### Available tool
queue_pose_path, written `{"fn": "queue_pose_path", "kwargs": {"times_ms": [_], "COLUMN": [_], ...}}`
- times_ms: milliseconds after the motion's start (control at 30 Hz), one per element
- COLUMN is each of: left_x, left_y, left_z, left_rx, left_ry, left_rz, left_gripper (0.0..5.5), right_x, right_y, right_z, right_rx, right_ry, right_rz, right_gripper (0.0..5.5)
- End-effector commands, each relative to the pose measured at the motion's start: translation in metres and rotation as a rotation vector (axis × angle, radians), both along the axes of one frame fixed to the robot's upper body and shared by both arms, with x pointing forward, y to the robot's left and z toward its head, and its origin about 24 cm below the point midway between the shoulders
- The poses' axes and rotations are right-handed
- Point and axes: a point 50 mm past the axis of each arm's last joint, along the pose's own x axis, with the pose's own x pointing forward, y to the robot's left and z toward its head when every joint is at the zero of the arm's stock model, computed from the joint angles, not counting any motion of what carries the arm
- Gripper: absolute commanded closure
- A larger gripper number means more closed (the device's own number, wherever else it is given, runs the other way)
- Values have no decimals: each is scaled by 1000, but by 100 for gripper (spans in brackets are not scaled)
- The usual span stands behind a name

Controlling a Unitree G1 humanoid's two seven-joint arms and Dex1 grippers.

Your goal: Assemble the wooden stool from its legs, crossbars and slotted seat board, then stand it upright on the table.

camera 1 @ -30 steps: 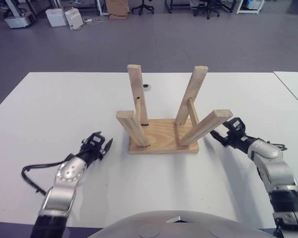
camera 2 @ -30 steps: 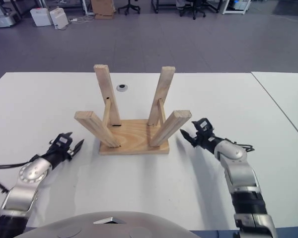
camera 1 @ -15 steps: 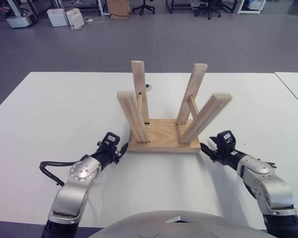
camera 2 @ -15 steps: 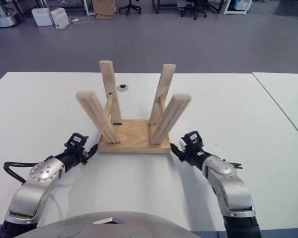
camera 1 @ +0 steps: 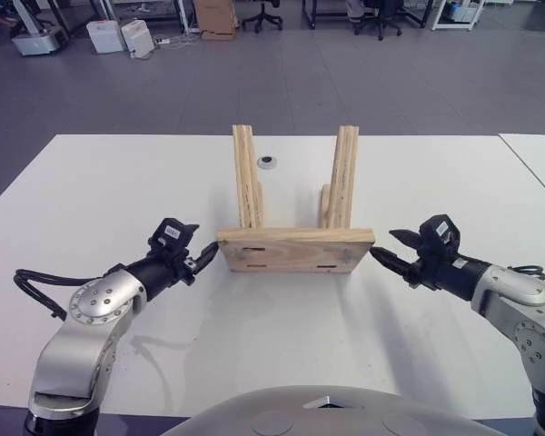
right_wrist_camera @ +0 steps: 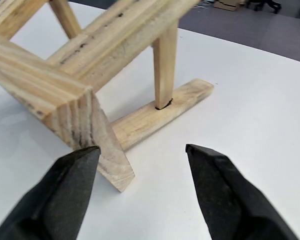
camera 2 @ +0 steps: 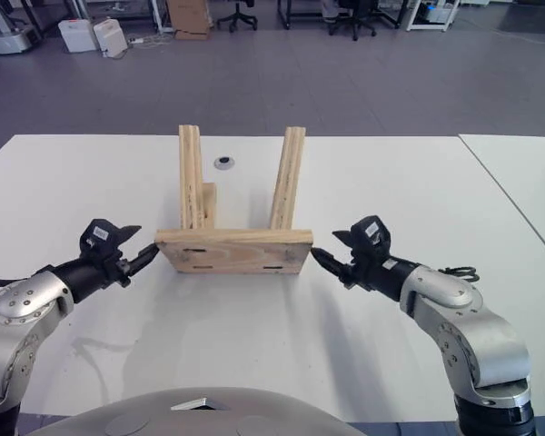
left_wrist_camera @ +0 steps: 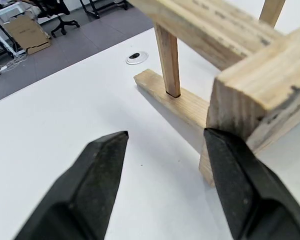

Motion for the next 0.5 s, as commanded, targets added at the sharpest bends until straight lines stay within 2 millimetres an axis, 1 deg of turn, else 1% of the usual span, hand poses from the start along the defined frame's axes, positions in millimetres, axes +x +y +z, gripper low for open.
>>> {"fn": "queue_pose_path", "kwargs": {"times_ms": [33,67,100,133,200,300,367,433,500], "left_x": [5,6,12,19,36,57,63,63,63], "left_y": [38,40,37,33,25,4,-6,-8,-6], "left_z": [-4,-5,-5,-5,-7,-8,-10,-13,-14], "left_rx": [104,88,55,33,-4,-28,-37,-42,-28], "left_ry": [36,72,90,90,96,115,138,164,179], "left_rz": [-147,-241,-332,-393,-490,-620,-684,-722,-738], "left_gripper": [269,269,269,269,269,269,269,298,340], "right_x": [11,15,21,27,41,58,61,62,62], "right_y": [-32,-34,-33,-33,-27,-2,8,14,14], "right_z": [11,12,10,7,-4,-11,-15,-19,-23], "right_rx": [-119,-105,-70,-34,-24,16,22,20,3], "right_ry": [-17,-3,14,28,43,32,41,57,75], "right_rz": [196,274,341,385,461,558,616,640,645], "right_gripper": [228,228,228,228,228,228,228,228,267]}}
